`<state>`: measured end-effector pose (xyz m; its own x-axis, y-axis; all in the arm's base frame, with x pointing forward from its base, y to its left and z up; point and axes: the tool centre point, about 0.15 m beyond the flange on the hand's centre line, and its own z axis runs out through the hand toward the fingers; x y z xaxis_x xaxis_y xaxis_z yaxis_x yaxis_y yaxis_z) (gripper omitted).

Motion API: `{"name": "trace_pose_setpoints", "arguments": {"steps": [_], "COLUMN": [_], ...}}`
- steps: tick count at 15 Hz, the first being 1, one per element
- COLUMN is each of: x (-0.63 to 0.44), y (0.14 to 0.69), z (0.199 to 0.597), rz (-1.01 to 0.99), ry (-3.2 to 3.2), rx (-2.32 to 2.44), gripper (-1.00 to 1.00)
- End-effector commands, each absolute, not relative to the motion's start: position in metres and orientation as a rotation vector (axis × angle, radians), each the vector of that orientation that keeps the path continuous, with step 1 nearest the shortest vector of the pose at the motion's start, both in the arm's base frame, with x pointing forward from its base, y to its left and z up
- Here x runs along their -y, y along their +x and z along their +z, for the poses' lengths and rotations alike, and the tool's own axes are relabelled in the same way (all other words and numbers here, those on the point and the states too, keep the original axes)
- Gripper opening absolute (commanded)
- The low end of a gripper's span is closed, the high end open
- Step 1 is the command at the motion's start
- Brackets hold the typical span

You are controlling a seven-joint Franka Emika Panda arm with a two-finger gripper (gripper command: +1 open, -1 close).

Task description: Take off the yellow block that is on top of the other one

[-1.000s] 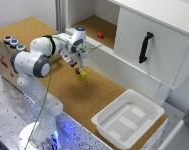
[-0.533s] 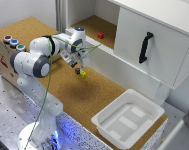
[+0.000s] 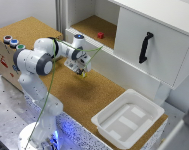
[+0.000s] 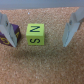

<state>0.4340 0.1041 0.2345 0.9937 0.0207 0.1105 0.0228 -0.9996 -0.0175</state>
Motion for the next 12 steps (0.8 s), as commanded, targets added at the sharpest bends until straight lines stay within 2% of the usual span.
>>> {"name": "trace_pose_setpoints", "arguments": {"steps": [1,6,7,12], "x": [-0.104,-0.1,-0.102,-0.11], "y": [0.469,0.496,0.5,0.502], "z": [0.215,0.214,0.212,0.205], "rz": [-0.197,-0.199,-0.183,-0.151], "ry": [-3.193,-3.223,-3.231,-3.234], "rx": [0.03,0.058,0.057,0.022], "gripper": [1.0,1.0,-1.0,-1.0]}}
